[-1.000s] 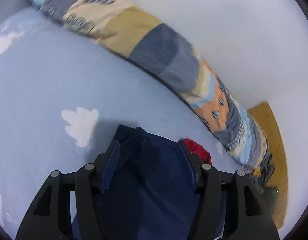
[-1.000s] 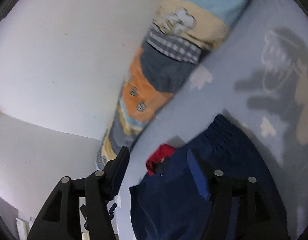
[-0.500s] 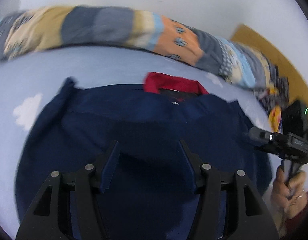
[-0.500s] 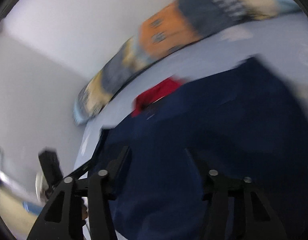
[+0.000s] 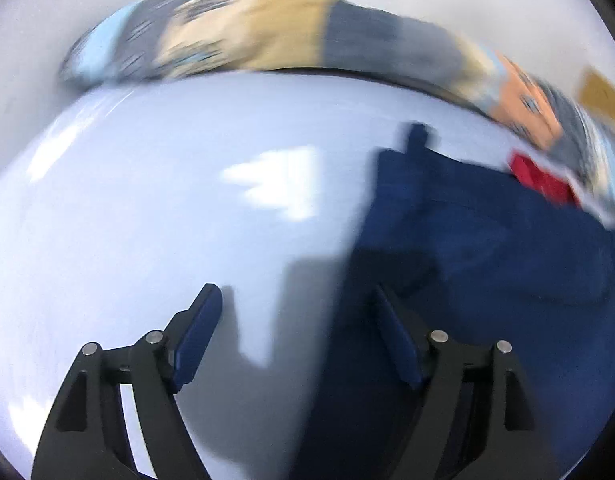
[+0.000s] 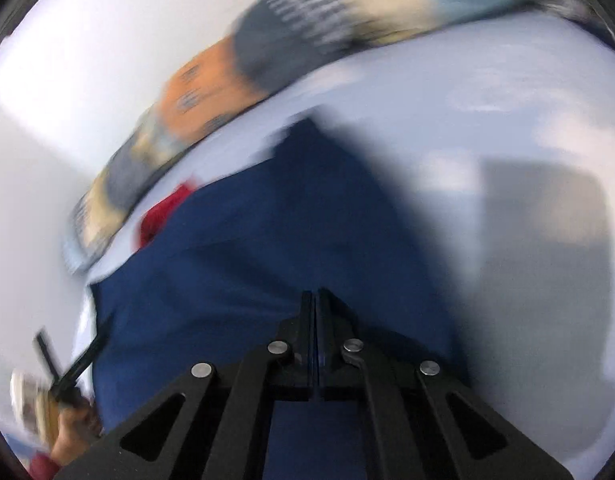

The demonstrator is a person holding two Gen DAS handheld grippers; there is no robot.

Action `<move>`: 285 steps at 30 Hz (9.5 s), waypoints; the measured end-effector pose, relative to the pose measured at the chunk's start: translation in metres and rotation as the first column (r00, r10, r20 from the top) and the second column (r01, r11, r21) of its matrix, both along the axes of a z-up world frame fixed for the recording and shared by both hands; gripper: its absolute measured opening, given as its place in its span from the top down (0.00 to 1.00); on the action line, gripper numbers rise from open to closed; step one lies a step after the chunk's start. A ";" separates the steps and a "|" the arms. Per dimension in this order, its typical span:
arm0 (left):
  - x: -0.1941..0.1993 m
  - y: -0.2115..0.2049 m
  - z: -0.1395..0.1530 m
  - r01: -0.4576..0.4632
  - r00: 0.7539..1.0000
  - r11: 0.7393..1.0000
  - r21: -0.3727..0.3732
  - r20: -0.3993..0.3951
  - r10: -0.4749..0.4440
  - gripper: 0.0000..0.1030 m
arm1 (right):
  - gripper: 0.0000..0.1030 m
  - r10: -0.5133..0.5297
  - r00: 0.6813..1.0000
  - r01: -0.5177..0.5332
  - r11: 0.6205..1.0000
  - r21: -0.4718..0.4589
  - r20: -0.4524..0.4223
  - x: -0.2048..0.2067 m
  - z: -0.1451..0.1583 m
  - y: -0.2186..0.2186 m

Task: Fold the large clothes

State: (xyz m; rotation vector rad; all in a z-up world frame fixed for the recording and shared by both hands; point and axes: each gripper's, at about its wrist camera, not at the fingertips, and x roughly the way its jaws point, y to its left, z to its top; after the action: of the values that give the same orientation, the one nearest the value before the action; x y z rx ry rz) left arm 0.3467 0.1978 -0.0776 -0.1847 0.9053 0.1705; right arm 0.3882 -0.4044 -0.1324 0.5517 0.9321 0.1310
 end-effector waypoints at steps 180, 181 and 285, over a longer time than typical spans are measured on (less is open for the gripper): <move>-0.095 -0.181 0.030 0.104 0.993 0.990 0.094 0.044 -0.108 0.04 | 0.92 -0.165 0.974 0.116 0.951 0.286 0.153 -0.115 0.072 0.045; -0.094 -0.189 0.027 0.113 0.991 0.988 0.101 0.060 -0.120 0.04 | 0.92 -0.167 0.974 0.118 0.951 0.284 0.153 -0.115 0.072 0.046; 0.002 -0.081 0.047 0.173 0.981 0.984 -0.040 0.098 -0.168 0.00 | 0.66 0.367 0.929 -0.343 0.901 -0.265 0.048 -0.144 0.092 0.305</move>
State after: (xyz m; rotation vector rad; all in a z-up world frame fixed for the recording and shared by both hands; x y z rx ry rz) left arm 0.3483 0.1170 -0.0309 -0.1581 0.8274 -0.0195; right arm 0.2440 -0.0990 -0.0408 0.1321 0.9308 0.3609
